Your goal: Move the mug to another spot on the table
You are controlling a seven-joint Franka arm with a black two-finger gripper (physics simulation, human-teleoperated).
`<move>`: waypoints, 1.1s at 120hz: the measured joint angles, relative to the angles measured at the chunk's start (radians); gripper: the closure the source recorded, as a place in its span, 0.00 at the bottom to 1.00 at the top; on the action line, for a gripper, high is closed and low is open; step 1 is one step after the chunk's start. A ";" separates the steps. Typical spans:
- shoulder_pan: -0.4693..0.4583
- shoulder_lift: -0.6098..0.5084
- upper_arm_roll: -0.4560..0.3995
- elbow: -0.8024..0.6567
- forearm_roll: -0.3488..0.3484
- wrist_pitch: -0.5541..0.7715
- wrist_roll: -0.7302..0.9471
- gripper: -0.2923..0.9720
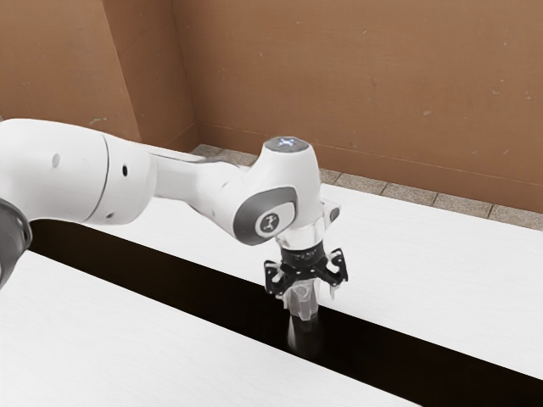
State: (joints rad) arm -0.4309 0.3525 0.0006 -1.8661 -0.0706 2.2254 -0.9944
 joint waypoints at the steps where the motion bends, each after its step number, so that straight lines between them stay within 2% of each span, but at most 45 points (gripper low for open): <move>1: 0.000 -0.001 0.000 -0.002 0.000 0.000 -0.003 0.25; 72: 0.019 0.049 0.006 -0.016 0.047 0.039 -0.139 0.29; 99: 0.017 0.058 0.006 -0.016 0.050 0.055 -0.162 0.42; 132: 0.014 0.057 0.006 -0.017 0.064 0.061 -0.160 0.53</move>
State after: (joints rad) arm -0.4173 0.4100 0.0061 -1.8826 -0.0069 2.2860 -1.1545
